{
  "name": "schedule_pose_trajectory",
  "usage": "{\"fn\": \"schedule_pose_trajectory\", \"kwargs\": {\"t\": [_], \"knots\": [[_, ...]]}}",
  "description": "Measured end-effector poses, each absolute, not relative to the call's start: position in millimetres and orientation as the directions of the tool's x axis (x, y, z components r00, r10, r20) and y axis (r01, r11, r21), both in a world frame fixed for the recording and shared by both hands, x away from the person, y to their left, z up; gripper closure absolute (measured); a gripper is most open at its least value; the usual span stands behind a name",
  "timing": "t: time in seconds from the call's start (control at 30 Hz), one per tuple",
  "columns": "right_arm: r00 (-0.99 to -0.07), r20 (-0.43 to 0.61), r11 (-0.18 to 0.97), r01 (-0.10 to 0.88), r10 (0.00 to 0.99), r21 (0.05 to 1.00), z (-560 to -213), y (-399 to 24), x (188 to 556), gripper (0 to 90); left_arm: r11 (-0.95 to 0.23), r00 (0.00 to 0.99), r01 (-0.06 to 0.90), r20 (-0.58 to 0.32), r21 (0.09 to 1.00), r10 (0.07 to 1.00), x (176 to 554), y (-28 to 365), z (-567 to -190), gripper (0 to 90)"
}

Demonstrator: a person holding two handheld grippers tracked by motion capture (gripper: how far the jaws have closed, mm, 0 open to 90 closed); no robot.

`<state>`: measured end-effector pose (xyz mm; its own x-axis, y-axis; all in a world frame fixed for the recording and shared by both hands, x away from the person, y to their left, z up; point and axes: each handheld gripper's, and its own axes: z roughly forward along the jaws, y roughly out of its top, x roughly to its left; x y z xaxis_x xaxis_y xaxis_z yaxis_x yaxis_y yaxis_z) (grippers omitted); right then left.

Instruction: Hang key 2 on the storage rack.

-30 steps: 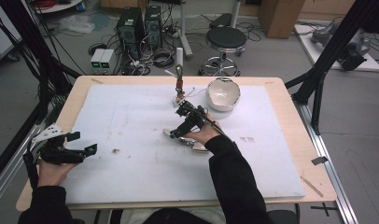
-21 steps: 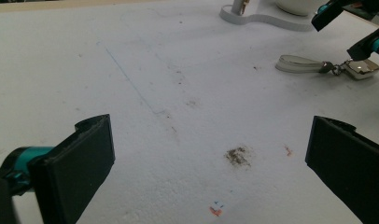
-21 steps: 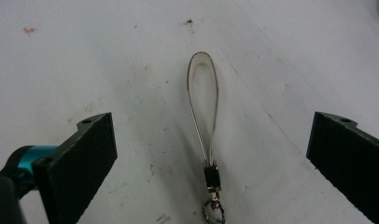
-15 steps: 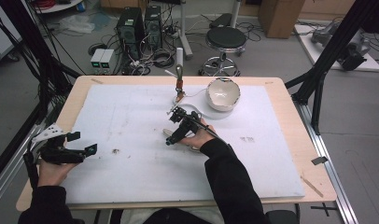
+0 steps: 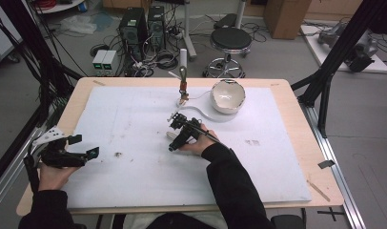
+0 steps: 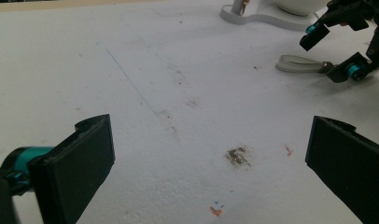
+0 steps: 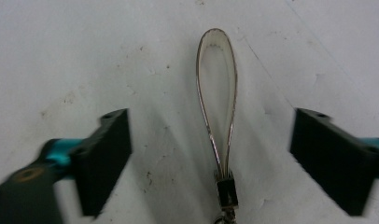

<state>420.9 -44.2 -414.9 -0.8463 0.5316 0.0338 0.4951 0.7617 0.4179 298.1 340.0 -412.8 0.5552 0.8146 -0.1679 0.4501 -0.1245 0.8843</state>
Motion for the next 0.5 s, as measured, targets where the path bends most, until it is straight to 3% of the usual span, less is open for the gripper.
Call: {"fn": "schedule_pose_trajectory", "kwargs": {"t": [0.2, 0.27, 0.43, 0.5], "knots": [[-0.843, 0.0, 0.771, 0.492, 0.538, 0.405, -419.3, -42.6, 421.8, 39.8, -0.125, 0.555, 0.45, -0.167, 0.884, 0.815, 298.0, 340.2, -412.7, 1.8], [-0.847, -0.003, 0.775, 0.485, 0.531, 0.405, -420.4, -42.3, 421.6, 44.0, -0.125, 0.555, 0.449, -0.167, 0.885, 0.815, 298.1, 340.2, -412.8, 1.8], [-0.851, 0.007, 0.77, 0.478, 0.524, 0.423, -418.5, -43.6, 422.7, 73.1, -0.125, 0.555, 0.449, -0.166, 0.885, 0.815, 298.0, 339.9, -412.8, 1.7], [-0.853, 0.006, 0.771, 0.474, 0.521, 0.426, -418.3, -43.5, 422.3, 78.9, -0.125, 0.555, 0.449, -0.167, 0.885, 0.815, 298.0, 340.2, -412.7, 1.8]]}}
